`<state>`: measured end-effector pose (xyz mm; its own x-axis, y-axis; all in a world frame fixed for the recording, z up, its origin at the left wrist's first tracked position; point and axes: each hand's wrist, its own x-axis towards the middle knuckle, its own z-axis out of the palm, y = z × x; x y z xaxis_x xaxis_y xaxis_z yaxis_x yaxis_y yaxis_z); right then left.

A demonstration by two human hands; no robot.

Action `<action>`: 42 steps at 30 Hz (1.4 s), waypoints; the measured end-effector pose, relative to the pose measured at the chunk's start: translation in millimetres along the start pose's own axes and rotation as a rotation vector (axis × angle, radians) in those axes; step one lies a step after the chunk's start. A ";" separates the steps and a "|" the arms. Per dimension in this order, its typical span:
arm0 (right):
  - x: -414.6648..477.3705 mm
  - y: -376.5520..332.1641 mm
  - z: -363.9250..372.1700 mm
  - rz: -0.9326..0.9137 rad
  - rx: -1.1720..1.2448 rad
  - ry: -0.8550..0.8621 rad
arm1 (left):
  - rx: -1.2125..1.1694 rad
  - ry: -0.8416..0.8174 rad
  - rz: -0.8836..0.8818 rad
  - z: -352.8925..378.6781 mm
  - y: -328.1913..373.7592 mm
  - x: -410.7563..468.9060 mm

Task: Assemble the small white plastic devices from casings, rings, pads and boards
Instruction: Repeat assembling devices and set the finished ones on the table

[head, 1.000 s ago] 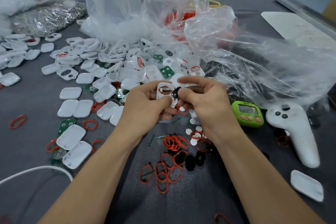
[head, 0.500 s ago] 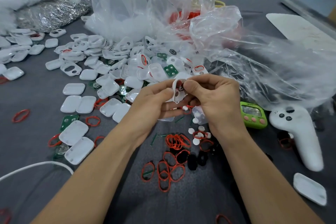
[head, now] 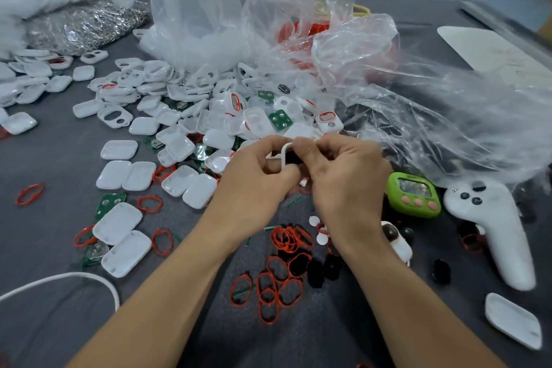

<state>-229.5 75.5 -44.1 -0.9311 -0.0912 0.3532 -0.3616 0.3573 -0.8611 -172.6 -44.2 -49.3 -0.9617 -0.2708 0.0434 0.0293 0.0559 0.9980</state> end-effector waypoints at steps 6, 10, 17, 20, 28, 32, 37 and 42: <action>-1.3 -2.4 3.4 -0.108 -0.145 -0.059 | 0.037 0.094 -0.009 0.3 -5.1 0.6; 7.9 -1.1 -4.8 -0.121 -0.214 -0.210 | -0.002 0.106 -0.050 0.1 -5.0 1.0; 10.2 -0.1 -10.9 -0.105 -0.097 -0.287 | -0.050 0.123 -0.073 1.2 -1.9 2.4; 8.9 0.3 -9.7 -0.102 -0.082 -0.319 | -0.007 0.169 -0.081 1.7 -0.5 2.0; 8.7 0.9 -12.0 -0.147 -0.162 -0.259 | 0.029 0.160 -0.065 -1.0 3.6 1.7; 11.0 -0.3 -15.3 -0.206 -0.307 -0.286 | 0.054 0.093 -0.070 -5.2 3.3 1.6; 9.6 -5.4 -15.6 -0.251 -0.368 -0.305 | 0.129 0.013 -0.052 -4.0 3.8 -0.6; 9.8 -5.7 -16.4 -0.293 -0.309 -0.325 | 0.188 0.073 -0.037 -4.3 1.7 0.6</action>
<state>-235.9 87.7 -29.8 -0.7775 -0.4939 0.3893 -0.6237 0.5261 -0.5781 -171.9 -48.4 -47.4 -0.9386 -0.3447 0.0165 -0.0640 0.2208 0.9732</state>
